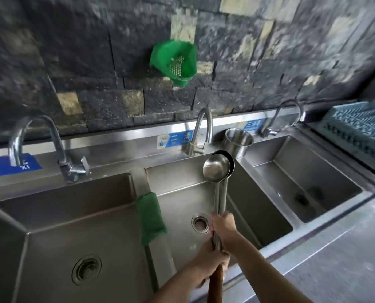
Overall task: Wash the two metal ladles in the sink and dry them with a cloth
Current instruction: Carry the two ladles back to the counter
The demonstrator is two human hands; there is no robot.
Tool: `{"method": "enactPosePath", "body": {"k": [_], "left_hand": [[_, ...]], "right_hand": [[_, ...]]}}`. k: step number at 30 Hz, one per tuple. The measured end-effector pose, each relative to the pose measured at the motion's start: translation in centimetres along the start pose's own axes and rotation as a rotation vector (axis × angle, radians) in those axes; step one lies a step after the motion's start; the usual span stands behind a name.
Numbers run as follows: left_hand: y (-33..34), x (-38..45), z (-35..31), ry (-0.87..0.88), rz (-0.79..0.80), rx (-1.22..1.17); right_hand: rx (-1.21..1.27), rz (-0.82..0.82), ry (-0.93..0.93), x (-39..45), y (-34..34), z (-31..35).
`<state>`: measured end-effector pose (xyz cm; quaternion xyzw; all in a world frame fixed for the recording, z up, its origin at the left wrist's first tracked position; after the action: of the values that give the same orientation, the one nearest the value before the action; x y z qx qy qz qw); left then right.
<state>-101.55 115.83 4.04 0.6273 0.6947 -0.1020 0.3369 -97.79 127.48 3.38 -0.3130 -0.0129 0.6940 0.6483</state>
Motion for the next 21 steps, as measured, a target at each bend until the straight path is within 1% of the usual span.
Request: {"method": "enactPosePath", "body": {"k": [2, 7, 9, 11, 16, 21], "left_hand": [[0.7, -1.8, -0.1, 0.037, 0.026, 0.045], [3.7, -4.9, 0.1, 0.096, 0.113, 0.079], [5.1, -5.9, 0.1, 0.140, 0.131, 0.119], [6.7, -7.1, -0.3, 0.184, 0.157, 0.177], [11.4, -9.0, -0.8, 0.250, 0.260, 0.315], [16.5, -10.9, -0.8, 0.356, 0.345, 0.436]], "right_hand": [[0.049, -0.046, -0.032, -2.0, -1.6, 0.3], [0.081, -0.172, -0.099, -5.8, -5.7, 0.4], [0.122, -0.191, -0.138, -6.8, -7.4, 0.3], [0.173, -0.217, -0.166, -8.3, -9.6, 0.8], [0.218, -0.347, -0.253, -11.7, -16.4, 1.2], [0.305, -0.396, -0.297, -14.5, -22.0, 0.1]]}}
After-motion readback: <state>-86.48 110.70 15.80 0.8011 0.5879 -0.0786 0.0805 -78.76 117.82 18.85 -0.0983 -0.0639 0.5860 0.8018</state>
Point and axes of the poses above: each hand's wrist, its own x-axis towards the middle knuckle, its own y-axis out of the palm, z = x × y, the point moved 5 cm from there along x, towards the middle knuckle, and after that the axes turned 4 degrees about -z, right-handed, at the moved point
